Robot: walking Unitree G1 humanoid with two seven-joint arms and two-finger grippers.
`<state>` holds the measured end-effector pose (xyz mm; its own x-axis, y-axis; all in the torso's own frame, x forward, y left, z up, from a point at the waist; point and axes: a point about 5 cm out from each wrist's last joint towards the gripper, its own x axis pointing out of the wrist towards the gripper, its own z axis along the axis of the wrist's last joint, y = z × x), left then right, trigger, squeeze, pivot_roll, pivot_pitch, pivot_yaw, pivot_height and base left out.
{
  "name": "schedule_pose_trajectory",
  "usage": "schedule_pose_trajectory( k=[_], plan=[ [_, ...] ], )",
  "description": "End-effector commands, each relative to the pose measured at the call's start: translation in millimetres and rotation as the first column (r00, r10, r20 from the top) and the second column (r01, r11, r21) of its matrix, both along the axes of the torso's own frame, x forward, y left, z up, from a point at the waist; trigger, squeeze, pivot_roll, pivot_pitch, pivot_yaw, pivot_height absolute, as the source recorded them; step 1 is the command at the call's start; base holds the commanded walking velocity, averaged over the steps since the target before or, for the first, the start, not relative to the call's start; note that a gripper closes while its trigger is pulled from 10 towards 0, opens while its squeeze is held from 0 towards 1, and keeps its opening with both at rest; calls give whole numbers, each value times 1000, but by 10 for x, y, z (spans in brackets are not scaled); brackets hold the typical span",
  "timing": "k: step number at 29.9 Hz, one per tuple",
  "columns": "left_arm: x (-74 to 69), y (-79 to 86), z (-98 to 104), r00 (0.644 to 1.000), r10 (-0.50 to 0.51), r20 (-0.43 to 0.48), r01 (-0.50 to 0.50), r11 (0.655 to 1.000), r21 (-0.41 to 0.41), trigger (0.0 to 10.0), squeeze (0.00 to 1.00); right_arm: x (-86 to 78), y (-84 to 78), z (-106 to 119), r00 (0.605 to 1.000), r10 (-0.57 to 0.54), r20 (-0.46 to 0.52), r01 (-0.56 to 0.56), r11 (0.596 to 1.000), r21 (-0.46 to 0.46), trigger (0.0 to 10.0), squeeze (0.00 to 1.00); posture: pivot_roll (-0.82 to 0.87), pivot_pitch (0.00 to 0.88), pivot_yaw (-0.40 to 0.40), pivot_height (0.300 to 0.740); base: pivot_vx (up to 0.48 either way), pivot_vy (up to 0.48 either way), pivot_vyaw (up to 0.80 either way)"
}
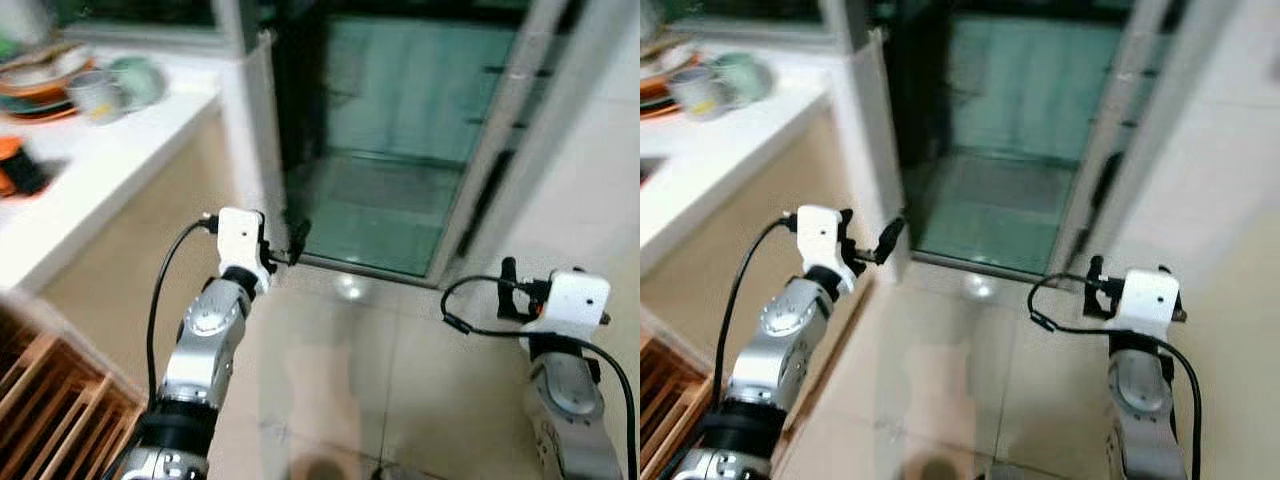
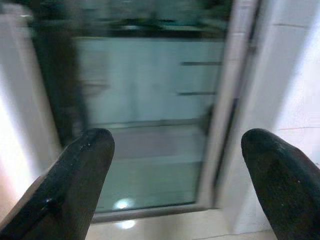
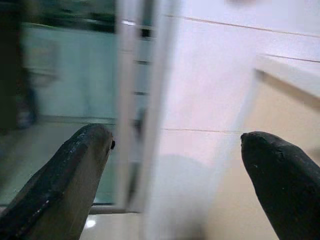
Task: Restocking fridge
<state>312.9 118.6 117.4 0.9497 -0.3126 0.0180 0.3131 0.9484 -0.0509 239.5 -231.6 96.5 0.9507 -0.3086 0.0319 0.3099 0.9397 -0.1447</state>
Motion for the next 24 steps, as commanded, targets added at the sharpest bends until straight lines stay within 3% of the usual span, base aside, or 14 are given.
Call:
schedule_pose_trajectory(
  k=[1, 9, 10, 11, 13, 14, 16, 20, 24],
  plan=[
    [11, -31, 37, 1000, -6, 6, 6, 1000, -12, 10000, 0, 4, -28, 11, 1000, -13, -3, 13, 1000, -13, 10000, 1000, -230, 14, 64, 740, 431, 0, -706],
    [8, 5, -1, 999, 21, -27, -22, 999, -25, 10000, 0, 45, -10, 1, 999, 34, -27, -35, 999, -37, 10000, 1000, -225, 19, 59, 740, 430, 0, -616],
    [-7, 83, -40, 996, 74, -47, -73, 997, 24, 10000, 0, 108, 13, -11, 995, 77, -58, -79, 997, -25, 10000, 831, -221, 21, 55, 740, 0, 0, 0],
    [-7, 83, -40, 996, 74, -47, -73, 997, 24, 10000, 0, 108, 13, -11, 995, 77, -58, -79, 997, -25, 10000, 831, -221, 21, 55, 740, 0, 0, 0],
    [-63, 182, -81, 989, 135, -67, -129, 988, 82, 10000, 0, 193, 58, 5, 988, 137, -77, -137, 991, -3, 10000, 584, -214, 21, 44, 740, 0, 0, 0],
    [-63, 182, -81, 989, 135, -67, -129, 988, 82, 10000, 0, 193, 58, 5, 988, 137, -77, -137, 991, -3, 10000, 584, -214, 21, 44, 740, 0, 0, 0],
    [-116, 211, -72, 987, 150, -62, -144, 986, 83, 10000, 0, 244, 105, -10, 980, 173, -96, -170, 985, 40, 10000, 463, -203, 21, 34, 740, 0, 0, 0],
    [-183, 235, -54, 985, 159, -70, -154, 985, 84, 10000, 0, 299, 185, 8, 971, 222, -84, -217, 974, 67, 10000, 459, -183, 21, 25, 740, 0, 0, 0],
    [-254, 369, -63, 969, 236, -70, -234, 972, 33, 10000, 0, 286, 279, -40, 959, 271, -80, -263, 959, 102, 10000, 459, -177, 21, 33, 740, 0, 0, 0]
  ],
)
